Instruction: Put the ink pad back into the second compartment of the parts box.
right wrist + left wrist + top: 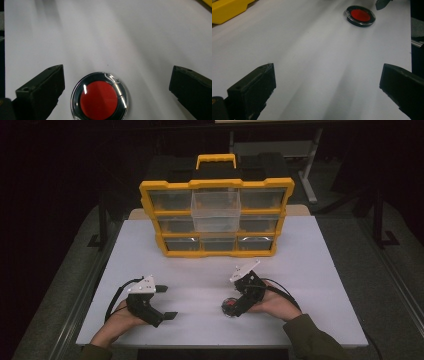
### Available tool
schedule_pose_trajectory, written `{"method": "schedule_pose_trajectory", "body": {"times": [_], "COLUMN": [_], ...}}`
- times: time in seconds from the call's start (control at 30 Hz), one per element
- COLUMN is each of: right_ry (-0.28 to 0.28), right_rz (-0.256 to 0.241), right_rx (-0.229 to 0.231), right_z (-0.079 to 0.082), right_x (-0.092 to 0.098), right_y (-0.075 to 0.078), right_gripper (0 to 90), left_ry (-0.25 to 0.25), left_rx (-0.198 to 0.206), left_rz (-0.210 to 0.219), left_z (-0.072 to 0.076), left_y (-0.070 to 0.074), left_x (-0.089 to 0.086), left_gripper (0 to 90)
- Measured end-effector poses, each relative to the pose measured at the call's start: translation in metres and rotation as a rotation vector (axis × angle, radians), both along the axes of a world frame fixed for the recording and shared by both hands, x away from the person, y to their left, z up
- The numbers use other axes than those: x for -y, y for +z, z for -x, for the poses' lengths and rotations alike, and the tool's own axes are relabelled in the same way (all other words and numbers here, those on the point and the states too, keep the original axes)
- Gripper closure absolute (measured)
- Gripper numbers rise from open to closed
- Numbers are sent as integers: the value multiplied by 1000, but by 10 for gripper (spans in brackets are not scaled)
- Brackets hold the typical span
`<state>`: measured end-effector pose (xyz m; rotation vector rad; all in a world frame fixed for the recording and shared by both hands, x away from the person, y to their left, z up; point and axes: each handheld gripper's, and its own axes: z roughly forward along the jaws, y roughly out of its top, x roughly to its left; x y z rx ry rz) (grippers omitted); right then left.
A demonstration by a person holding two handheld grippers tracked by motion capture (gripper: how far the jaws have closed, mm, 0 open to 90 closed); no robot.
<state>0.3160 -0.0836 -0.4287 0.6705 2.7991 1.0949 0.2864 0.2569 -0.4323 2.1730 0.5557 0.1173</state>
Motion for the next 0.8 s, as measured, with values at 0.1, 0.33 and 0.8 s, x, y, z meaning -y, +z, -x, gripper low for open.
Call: {"method": "schedule_pose_trajectory", "body": {"times": [0.1,0.33,0.8], "right_ry": [10,42,123], "right_rz": [20,68,138], "right_rx": [-4,-12,-15], "right_z": [1,4,10], "right_x": [-1,-5,-12], "right_y": [-1,-7,-15], "right_gripper": [0,0,0], "left_ry": [-1,-5,-9], "left_rx": [0,-3,-5], "left_rz": [-1,-1,-3], "left_z": [0,0,1], "left_y": [0,-1,-1], "left_x": [0,1,1], "left_gripper": [0,0,0]}}
